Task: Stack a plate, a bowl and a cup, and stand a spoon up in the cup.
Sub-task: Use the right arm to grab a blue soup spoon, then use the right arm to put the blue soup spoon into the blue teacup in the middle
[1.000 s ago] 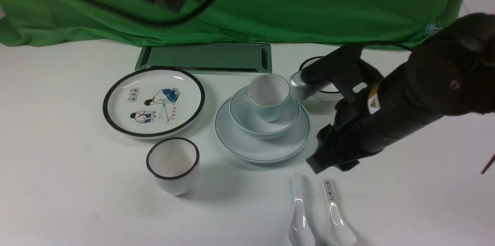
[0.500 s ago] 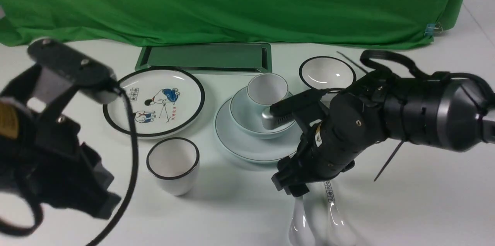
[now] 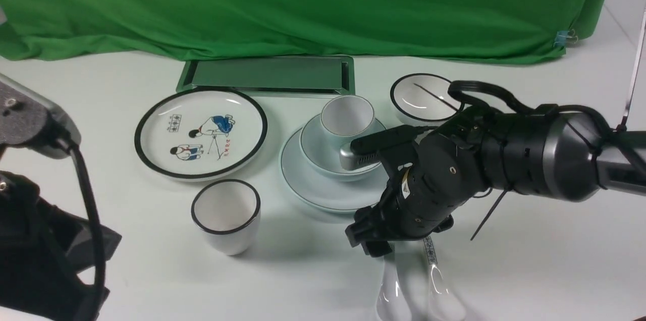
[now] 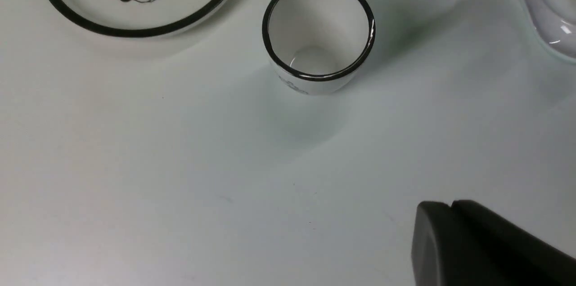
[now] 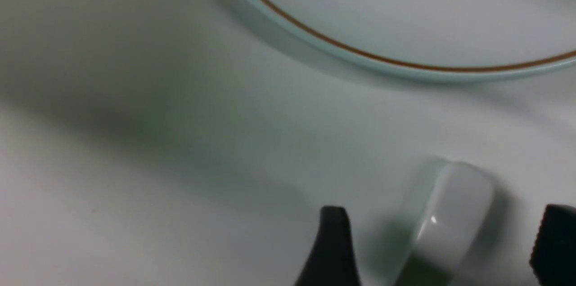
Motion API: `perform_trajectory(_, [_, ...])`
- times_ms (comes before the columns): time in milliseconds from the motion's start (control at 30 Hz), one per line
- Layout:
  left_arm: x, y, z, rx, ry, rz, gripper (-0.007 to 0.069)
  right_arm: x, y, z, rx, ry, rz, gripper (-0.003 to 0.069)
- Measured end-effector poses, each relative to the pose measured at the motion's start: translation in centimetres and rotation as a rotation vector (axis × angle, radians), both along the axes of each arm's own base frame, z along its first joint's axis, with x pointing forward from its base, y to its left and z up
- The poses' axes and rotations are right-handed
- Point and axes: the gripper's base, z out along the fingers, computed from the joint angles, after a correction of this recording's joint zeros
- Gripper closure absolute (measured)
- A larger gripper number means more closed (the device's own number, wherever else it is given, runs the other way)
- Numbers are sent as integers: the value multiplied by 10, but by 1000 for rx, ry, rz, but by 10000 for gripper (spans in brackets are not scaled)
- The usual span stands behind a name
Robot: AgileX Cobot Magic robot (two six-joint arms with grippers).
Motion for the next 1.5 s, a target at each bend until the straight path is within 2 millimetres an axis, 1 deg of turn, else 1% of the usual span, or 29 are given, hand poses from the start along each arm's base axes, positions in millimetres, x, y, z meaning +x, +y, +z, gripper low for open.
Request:
perform_trajectory(100, [0,0,-1,-1,-3,0,661,0,1,-8,-5,24,-15,105])
perform_trajectory(167, [0,0,-3,2,4,0,661,1,2,-9,0,25,-21,144])
perform_trajectory(267, [0,0,-6,4,8,1,661,1,2,-8,7,30,-28,263])
perform_trajectory(300, [0,0,-6,5,10,1,661,0,2,-8,12,33,-31,323])
perform_trajectory(333, [0,0,-8,7,14,1,661,0,3,-8,16,39,-29,400])
perform_trajectory(367, [0,0,-8,7,14,1,661,0,3,-8,18,43,-31,414])
perform_trajectory(400, [0,0,-9,9,19,0,661,-2,4,-8,19,57,-20,491])
perform_trajectory(500, [0,0,-12,13,28,0,661,-5,4,-5,18,81,10,479])
perform_trajectory(600, [-1,0,-15,20,41,-1,661,-10,2,16,40,49,66,477])
perform_trajectory(667, [-1,0,-15,23,43,-2,661,-10,1,43,95,-51,89,477])
perform_trajectory(733, [0,1,-15,31,38,0,661,-9,-2,75,168,-197,111,477])
perform_trajectory(767, [0,1,-15,32,36,0,661,-8,-3,82,185,-232,112,477])
perform_trajectory(800, [0,2,-15,38,30,0,661,-5,-6,104,249,-357,114,477])
perform_trajectory(867, [1,2,-14,42,19,1,661,1,-10,134,354,-564,105,477])
perform_trajectory(933, [2,2,-14,38,8,2,661,7,-10,148,419,-697,98,477])
perform_trajectory(1000, [2,1,-13,33,-2,2,661,13,-8,155,476,-803,89,477])
perform_trajectory(1067, [3,1,-13,31,-11,3,661,20,-4,156,520,-885,80,477])
perform_trajectory(1133, [3,2,-12,34,-17,3,661,28,1,151,565,-966,70,477])
perform_trajectory(1200, [4,2,-12,35,-23,4,661,35,5,142,580,-998,67,477])
perform_trajectory(1267, [4,2,-12,40,-26,4,661,45,12,127,594,-1069,74,477])
perform_trajectory(1333, [4,2,-12,40,-26,4,661,54,17,108,572,-1119,95,477])
perform_trajectory(1367, [4,2,-12,40,-26,4,661,54,18,107,573,-1131,97,477])
perform_trajectory(1433, [4,2,-12,46,-29,5,661,62,23,85,509,-1188,147,477])
perform_trajectory(1467, [4,2,-12,46,-29,5,661,62,23,84,503,-1192,152,477])
perform_trajectory(1500, [4,2,-12,46,-29,5,661,65,25,76,468,-1213,177,477])
